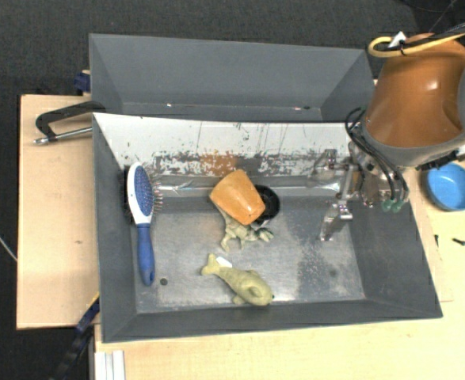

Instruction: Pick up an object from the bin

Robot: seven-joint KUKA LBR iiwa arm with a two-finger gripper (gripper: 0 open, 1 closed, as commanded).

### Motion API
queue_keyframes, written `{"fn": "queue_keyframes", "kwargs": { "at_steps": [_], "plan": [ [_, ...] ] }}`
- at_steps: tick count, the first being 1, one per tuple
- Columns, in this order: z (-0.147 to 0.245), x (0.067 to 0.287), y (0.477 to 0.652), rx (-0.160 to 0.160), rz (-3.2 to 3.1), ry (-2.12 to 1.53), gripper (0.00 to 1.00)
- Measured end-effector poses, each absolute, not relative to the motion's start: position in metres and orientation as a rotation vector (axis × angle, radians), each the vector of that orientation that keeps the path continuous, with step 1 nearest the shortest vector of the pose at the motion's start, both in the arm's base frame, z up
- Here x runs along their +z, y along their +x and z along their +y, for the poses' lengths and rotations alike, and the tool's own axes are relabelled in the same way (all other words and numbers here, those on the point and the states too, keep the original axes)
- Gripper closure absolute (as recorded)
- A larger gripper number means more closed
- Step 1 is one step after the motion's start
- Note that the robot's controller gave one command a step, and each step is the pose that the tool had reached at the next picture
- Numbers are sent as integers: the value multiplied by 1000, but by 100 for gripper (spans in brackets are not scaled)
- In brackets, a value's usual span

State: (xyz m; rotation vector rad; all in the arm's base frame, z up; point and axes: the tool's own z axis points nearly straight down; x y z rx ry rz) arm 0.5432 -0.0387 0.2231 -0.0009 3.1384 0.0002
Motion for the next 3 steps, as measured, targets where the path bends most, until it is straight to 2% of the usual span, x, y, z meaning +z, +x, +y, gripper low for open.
{"fn": "queue_keyframes", "kwargs": {
  "at_steps": [1, 2, 3],
  "plan": [
    [-8, 94, 575, 5, 3119, 72, 0],
    [-9, 95, 578, 2, 3112, 76, 100],
    [-8, 210, 584, 3, 3124, 129, 100]
  ]
}}
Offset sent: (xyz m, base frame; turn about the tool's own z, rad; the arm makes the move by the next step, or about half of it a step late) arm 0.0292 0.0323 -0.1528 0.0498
